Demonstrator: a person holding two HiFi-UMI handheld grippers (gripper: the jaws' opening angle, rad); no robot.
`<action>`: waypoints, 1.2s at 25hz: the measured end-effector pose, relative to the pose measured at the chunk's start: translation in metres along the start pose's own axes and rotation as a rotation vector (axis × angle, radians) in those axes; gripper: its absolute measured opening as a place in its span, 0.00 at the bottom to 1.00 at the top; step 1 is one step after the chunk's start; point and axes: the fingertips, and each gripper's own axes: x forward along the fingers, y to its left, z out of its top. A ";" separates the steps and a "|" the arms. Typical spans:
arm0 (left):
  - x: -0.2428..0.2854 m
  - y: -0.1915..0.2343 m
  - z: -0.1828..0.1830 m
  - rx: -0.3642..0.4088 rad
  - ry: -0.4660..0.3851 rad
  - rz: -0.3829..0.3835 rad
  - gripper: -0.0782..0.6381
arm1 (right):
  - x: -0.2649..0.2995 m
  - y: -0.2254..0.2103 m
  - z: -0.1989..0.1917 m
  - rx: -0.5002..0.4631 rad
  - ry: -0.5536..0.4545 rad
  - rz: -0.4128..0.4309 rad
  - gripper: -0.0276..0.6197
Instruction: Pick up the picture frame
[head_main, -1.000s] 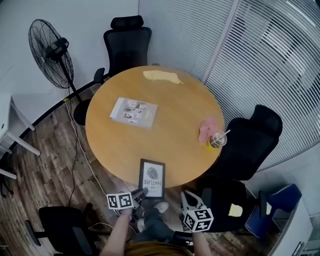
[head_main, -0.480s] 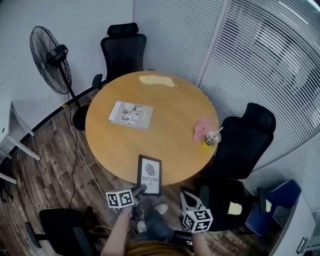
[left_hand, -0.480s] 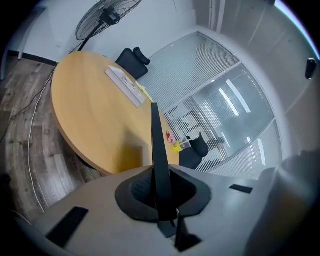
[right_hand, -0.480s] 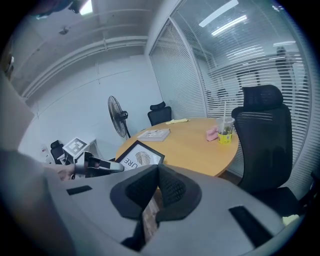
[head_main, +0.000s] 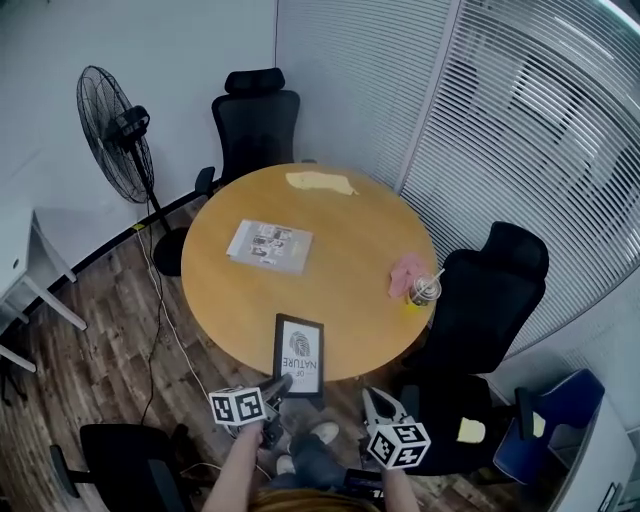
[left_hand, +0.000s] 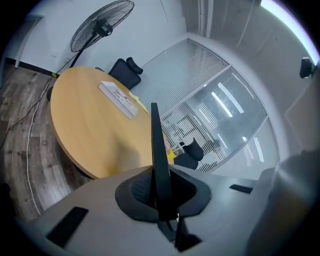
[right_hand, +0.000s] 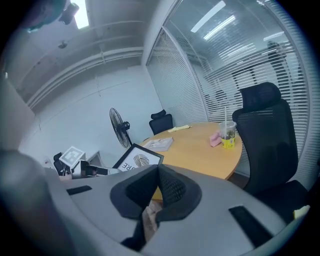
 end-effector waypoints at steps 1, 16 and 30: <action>-0.003 -0.004 0.001 0.002 -0.005 -0.007 0.18 | -0.001 0.002 0.003 -0.002 -0.007 0.002 0.06; -0.042 -0.069 0.010 0.042 -0.078 -0.135 0.18 | -0.027 0.041 0.025 -0.087 -0.116 0.031 0.06; -0.082 -0.092 0.033 0.013 -0.149 -0.236 0.18 | -0.028 0.055 0.035 -0.106 -0.176 -0.041 0.06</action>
